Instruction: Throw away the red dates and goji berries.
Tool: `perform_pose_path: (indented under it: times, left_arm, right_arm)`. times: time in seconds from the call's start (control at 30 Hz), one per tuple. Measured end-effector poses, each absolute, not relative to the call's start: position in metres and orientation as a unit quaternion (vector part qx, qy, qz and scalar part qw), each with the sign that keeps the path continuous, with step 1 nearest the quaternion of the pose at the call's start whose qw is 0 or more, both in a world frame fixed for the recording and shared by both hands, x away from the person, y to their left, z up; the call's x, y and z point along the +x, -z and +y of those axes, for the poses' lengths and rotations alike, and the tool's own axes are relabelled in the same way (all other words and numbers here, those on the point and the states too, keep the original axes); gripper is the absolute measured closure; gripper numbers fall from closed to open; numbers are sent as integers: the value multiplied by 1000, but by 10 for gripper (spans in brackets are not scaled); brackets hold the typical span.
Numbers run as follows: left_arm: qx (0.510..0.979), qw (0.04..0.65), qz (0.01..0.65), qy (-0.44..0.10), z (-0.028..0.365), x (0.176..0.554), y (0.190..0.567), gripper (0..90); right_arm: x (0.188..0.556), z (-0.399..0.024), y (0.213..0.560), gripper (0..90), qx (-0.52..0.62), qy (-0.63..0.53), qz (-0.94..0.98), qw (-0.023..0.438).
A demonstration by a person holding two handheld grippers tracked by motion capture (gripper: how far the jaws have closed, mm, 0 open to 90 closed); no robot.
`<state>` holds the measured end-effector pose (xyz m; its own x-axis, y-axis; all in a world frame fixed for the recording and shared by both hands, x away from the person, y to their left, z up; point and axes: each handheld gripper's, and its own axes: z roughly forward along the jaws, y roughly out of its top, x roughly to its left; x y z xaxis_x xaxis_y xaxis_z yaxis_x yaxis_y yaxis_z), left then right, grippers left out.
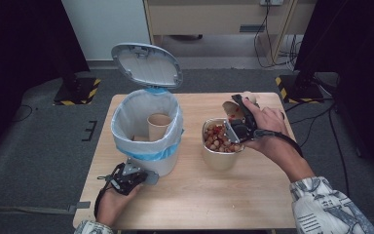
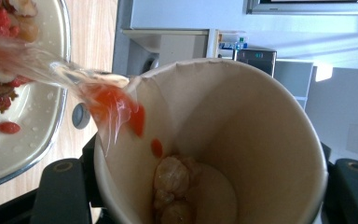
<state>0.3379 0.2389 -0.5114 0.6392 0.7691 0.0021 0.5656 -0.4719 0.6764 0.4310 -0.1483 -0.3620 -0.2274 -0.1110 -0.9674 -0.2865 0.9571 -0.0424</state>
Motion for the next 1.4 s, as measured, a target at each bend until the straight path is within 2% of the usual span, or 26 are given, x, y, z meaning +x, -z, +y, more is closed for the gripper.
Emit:
perform_pose_path:
  times: [1.4]
  left_arm:
    - [844, 328, 396, -155, 239, 338, 511, 898]
  right_arm:
    - [424, -145, 357, 298, -172, -30, 753, 634]
